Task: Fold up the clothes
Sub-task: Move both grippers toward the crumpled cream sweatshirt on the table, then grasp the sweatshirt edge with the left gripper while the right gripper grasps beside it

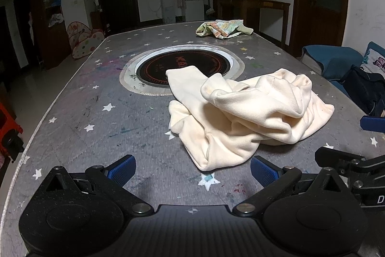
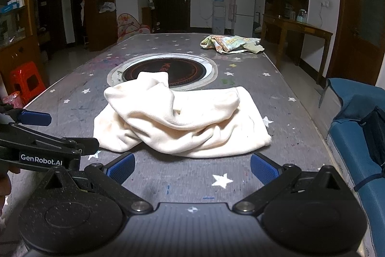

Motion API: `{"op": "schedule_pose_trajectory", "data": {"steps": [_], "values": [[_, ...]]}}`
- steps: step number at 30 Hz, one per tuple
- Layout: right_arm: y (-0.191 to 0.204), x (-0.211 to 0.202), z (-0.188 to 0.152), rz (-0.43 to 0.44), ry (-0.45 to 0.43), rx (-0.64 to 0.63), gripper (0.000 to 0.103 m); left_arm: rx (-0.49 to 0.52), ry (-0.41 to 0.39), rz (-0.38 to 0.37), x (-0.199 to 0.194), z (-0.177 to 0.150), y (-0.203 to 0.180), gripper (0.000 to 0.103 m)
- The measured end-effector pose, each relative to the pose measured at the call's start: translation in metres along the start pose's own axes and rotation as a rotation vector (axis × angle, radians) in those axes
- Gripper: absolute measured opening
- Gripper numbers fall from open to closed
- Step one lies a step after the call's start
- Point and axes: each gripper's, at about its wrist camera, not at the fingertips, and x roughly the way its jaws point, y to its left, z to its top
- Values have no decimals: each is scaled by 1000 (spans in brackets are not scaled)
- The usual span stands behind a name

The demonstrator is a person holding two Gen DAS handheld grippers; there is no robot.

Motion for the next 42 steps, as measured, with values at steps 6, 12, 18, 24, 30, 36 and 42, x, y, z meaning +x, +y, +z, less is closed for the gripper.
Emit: {"op": "schedule_pose_trajectory", "data": {"steps": [6,12,18,24,30,36,42], "values": [[1,5,4,5,-2,-10,103,5,-1,1,4,5,1,103],[2,10,8,9,-3,-16,103,6,-1,3,8,9,3,103],[3,15,12,10,-1,-19,103,6,1,6,13,13,4,103],[2,21,18,12,-2,-22,103,15,4,6,19,16,2,103],[0,26,25,13,-5,-32,103,17,-3,9,24,22,3,103],[-2,32,33,15,-13,-35,102,16,-7,14,31,29,6,103],[-5,39,41,16,-17,-35,101,18,-9,19,38,35,8,102]]}}
